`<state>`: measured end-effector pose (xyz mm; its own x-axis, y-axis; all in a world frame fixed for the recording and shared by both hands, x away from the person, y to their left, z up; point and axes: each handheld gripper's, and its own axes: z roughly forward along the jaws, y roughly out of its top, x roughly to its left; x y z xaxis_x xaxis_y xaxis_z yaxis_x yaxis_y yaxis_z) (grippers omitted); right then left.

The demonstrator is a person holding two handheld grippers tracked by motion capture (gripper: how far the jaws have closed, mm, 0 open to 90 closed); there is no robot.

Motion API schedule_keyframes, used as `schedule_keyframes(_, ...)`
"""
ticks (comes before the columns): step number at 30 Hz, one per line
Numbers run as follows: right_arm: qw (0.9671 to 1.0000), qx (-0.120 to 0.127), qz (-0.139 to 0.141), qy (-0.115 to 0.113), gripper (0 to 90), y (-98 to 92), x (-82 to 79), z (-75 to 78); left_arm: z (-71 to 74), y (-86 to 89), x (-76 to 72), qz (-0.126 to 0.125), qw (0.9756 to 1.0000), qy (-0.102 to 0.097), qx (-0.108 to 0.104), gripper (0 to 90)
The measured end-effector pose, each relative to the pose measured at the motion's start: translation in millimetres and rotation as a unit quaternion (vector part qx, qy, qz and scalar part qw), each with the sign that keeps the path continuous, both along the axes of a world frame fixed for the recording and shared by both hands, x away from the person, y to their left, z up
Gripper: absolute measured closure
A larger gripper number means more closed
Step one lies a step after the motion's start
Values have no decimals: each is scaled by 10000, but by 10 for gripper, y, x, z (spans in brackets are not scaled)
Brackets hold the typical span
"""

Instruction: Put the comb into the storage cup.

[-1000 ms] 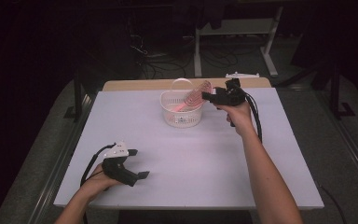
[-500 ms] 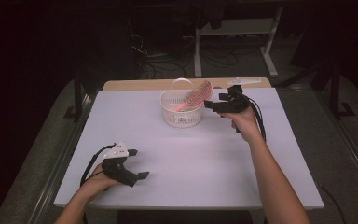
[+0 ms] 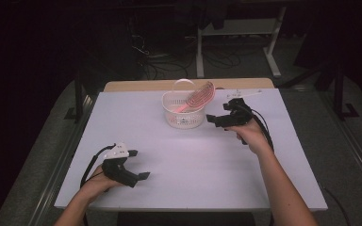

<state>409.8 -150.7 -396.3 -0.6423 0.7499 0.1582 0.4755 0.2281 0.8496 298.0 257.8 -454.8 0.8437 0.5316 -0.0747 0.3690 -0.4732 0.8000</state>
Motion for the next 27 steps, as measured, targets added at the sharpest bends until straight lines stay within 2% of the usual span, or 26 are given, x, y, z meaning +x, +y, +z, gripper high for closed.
schedule_keyframes(5,9999,-133,49,-47,0,8,-121,-62,0,1,3,38,10000,17,-8,4)
schedule_keyframes(11,9997,-183,145,-37,0,-3,-241,-143,3,-3,3,45,10000,15,-8,4)
schedule_keyframes(27,9987,-356,363,-26,0,-81,-713,-314,6,-12,2,5,10000,0,24,4)
